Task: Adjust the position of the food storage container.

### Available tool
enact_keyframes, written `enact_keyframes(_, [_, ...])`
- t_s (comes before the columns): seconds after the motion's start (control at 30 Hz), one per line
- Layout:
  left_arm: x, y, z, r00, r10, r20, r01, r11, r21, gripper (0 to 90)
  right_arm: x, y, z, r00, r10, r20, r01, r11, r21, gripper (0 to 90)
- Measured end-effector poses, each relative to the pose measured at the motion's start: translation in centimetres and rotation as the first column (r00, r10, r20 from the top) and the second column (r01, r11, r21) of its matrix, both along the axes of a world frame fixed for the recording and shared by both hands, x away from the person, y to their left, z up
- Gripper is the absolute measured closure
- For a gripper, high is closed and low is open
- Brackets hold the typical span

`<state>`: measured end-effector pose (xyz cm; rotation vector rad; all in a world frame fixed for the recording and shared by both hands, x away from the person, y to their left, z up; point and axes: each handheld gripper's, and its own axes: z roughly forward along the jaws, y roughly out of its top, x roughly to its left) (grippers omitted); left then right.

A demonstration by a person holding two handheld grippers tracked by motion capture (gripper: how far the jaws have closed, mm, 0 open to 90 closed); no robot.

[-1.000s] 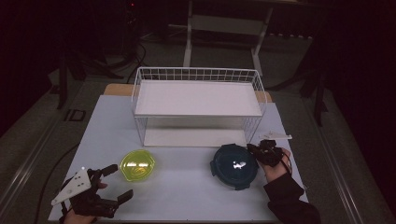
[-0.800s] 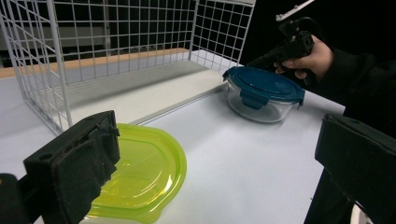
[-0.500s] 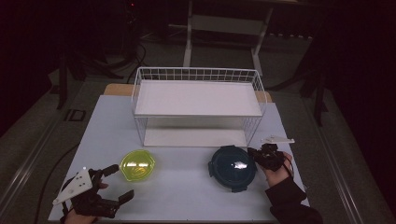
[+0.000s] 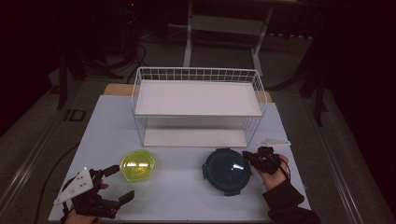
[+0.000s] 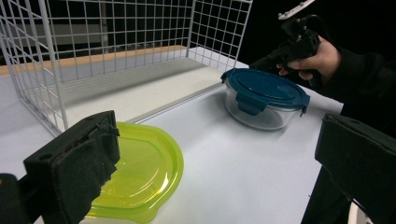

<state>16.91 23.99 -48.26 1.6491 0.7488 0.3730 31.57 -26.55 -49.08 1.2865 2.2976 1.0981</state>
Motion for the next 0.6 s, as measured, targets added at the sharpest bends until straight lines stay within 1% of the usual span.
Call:
enact_keyframes(0.03, [0.0, 0.0, 0.0, 1.0000, 0.001, -0.001, -0.001, 1.0000, -0.002, 0.0, -0.1, 0.1, 0.0, 1.0000, 0.000, 0.000, 0.000, 1.000, -0.001, 90.0])
enact_keyframes(0.13, [0.0, 0.0, 0.0, 1.0000, 0.006, 0.000, -0.006, 1.0000, -0.002, 0.0, -0.3, 0.0, 0.1, 0.9998, 0.012, -0.018, -0.012, 1.000, 0.028, 90.0])
enact_keyframes(0.23, [0.0, 0.1, 0.0, 1.0000, 0.006, 0.001, -0.006, 1.0000, -0.004, 0.0, -0.5, 0.1, 0.2, 0.9999, 0.015, 0.001, -0.015, 1.000, 0.022, 90.0])
enact_keyframes(0.33, [0.0, 0.0, 0.0, 1.0000, 0.005, 0.001, -0.005, 1.0000, 0.000, 0.0, -1.0, -0.4, 0.4, 0.9997, -0.007, 0.024, 0.006, 1.000, 0.024, 89.9])
enact_keyframes(0.37, [0.0, 0.0, 0.0, 1.0000, 0.004, 0.000, -0.004, 1.0000, 0.001, 0.0, -1.3, -0.7, 0.4, 0.9996, -0.015, 0.026, 0.015, 0.999, 0.031, 89.9])
enact_keyframes(0.47, [0.0, -0.1, 0.0, 1.0000, 0.001, 0.000, -0.001, 1.0000, 0.004, 0.0, -2.2, -1.5, 0.4, 0.9994, -0.030, 0.018, 0.030, 0.999, 0.038, 90.0])
enact_keyframes(0.6, [0.0, -0.1, 0.0, 1.0000, 0.001, -0.001, -0.001, 1.0000, 0.001, 0.0, -3.3, -1.7, -0.1, 0.9999, -0.015, -0.008, 0.015, 0.999, 0.041, 90.0])
